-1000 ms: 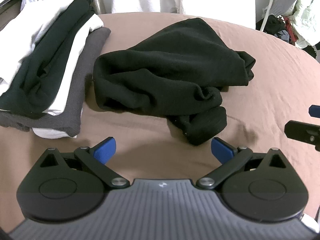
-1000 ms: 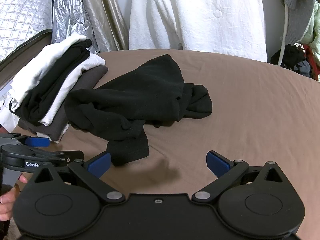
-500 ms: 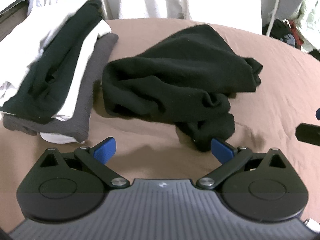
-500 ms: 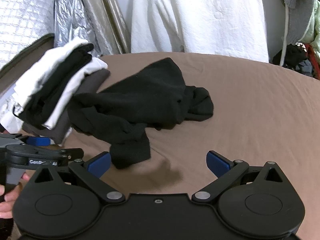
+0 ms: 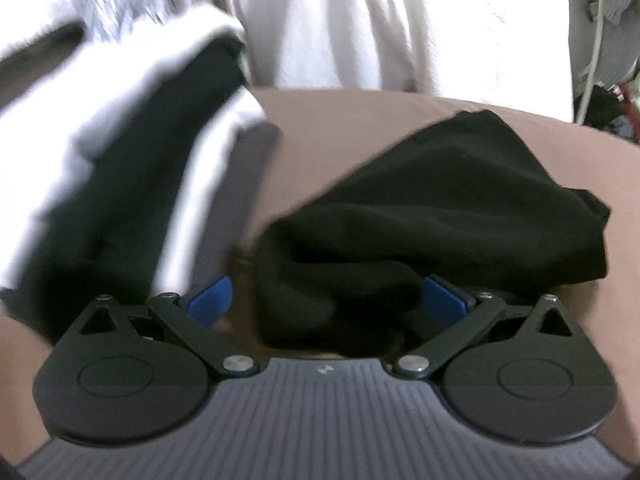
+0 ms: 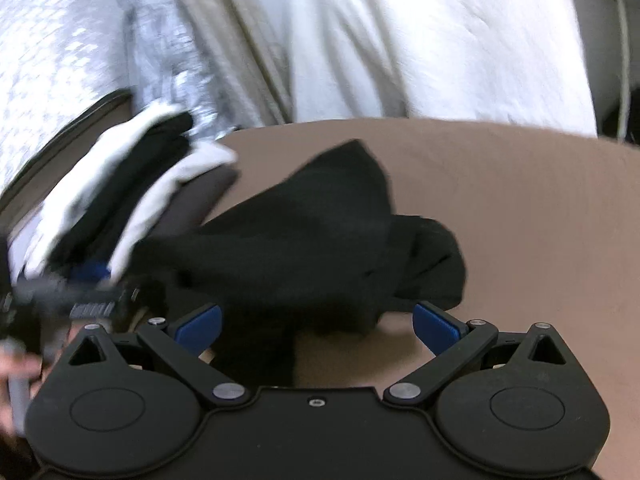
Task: Fold clothes
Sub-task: 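Lower both grippers onto the black sweater and close on its fabric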
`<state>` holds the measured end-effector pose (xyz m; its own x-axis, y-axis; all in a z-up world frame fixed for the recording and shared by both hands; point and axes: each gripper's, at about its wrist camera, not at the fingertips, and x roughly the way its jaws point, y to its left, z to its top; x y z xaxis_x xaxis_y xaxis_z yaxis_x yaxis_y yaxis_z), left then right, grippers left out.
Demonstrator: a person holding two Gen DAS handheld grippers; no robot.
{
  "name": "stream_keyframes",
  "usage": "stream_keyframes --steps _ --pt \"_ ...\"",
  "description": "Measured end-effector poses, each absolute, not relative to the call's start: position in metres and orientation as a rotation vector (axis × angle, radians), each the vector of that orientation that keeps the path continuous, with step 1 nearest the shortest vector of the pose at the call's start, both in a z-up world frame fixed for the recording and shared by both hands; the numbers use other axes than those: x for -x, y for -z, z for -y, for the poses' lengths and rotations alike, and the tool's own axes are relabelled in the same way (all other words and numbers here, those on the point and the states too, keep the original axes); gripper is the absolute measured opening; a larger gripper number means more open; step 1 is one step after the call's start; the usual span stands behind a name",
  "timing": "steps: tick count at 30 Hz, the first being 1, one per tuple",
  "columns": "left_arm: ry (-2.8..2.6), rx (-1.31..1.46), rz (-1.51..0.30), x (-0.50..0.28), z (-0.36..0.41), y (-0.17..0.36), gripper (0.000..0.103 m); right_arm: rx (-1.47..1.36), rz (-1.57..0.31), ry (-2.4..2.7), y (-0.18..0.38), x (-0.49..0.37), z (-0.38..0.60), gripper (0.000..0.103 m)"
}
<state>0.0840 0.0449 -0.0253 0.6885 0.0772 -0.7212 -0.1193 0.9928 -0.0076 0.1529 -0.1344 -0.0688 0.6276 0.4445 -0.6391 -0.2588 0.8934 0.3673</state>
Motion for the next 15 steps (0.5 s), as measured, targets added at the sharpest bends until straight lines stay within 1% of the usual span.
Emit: stream_keyframes --steps 2,4,8,11,15 --pt "-0.048 0.15 -0.84 -0.092 -0.049 0.032 0.103 -0.329 -0.811 -0.385 0.075 -0.173 0.146 0.103" --pt "0.001 0.213 -0.832 -0.093 -0.055 0.038 0.103 -0.386 -0.825 -0.362 0.078 -0.19 0.158 0.103" --pt "0.014 0.191 -0.815 -0.104 -0.053 0.066 0.103 -0.427 -0.846 -0.358 0.082 -0.205 0.172 0.103" --pt "-0.038 0.162 -0.861 -0.114 -0.048 0.095 0.103 -0.422 -0.853 -0.367 0.092 -0.216 0.174 0.103" --pt "-0.037 0.203 -0.834 -0.115 -0.05 0.099 0.103 -0.514 -0.894 -0.369 0.125 -0.244 0.172 0.103"
